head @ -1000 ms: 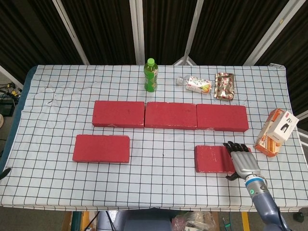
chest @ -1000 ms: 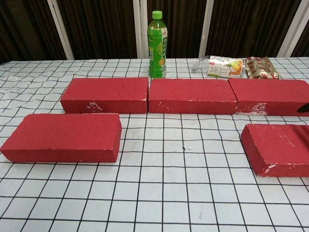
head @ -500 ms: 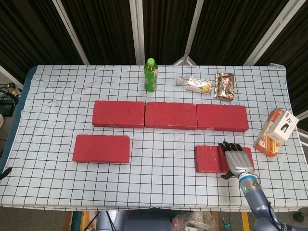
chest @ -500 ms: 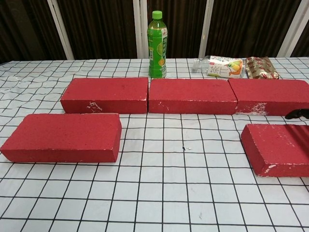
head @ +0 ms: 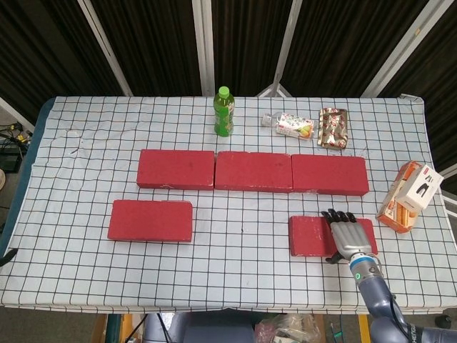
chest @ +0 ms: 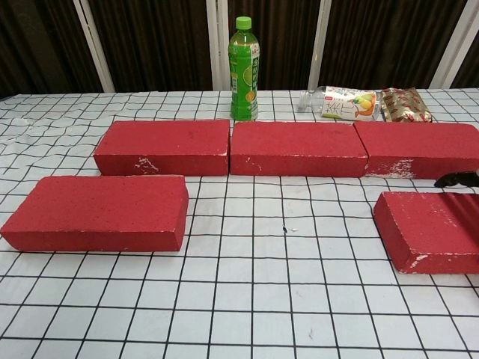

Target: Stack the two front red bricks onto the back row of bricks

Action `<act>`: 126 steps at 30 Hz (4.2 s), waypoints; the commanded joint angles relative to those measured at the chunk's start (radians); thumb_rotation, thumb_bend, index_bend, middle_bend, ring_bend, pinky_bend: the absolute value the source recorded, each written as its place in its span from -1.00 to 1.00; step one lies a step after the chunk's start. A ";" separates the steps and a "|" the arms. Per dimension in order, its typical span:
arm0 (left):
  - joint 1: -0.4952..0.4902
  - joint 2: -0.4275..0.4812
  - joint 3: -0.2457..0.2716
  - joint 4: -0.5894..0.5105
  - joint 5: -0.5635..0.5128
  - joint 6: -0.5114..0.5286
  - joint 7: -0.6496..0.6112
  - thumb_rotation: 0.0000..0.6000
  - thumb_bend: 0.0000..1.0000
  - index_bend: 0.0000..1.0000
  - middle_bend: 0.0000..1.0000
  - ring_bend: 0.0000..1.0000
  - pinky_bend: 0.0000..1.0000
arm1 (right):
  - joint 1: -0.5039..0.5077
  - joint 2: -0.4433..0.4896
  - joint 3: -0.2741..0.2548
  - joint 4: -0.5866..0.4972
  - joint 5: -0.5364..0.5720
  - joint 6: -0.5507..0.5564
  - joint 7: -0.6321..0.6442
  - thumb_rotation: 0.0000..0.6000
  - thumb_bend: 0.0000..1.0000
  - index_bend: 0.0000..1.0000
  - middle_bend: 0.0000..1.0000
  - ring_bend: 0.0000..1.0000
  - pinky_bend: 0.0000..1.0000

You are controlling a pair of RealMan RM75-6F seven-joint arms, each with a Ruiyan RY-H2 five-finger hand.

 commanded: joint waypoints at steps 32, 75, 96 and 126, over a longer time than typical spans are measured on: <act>-0.002 -0.004 -0.008 0.000 -0.017 -0.008 -0.002 1.00 -1.00 -0.82 -1.00 -1.00 -0.95 | 0.046 0.061 0.045 -0.039 -0.040 0.044 0.033 1.00 -0.73 -0.28 -0.48 -0.61 -1.00; -0.029 -0.023 -0.043 0.000 -0.115 -0.069 0.052 1.00 -1.00 -0.82 -1.00 -1.00 -0.95 | 0.762 -0.251 0.268 0.617 0.955 -0.259 -0.470 1.00 -0.73 -0.28 -0.48 -0.59 -1.00; -0.034 -0.029 -0.046 0.002 -0.126 -0.074 0.072 1.00 -1.00 -0.82 -1.00 -1.00 -0.95 | 0.761 -0.251 0.248 0.648 0.974 -0.273 -0.474 1.00 -0.73 -0.28 -0.48 -0.59 -1.00; -0.032 -0.034 -0.044 0.005 -0.123 -0.069 0.081 1.00 -1.00 -0.82 -1.00 -1.00 -0.95 | 0.742 -0.264 0.215 0.668 0.959 -0.306 -0.440 1.00 -0.73 -0.28 -0.48 -0.59 -1.00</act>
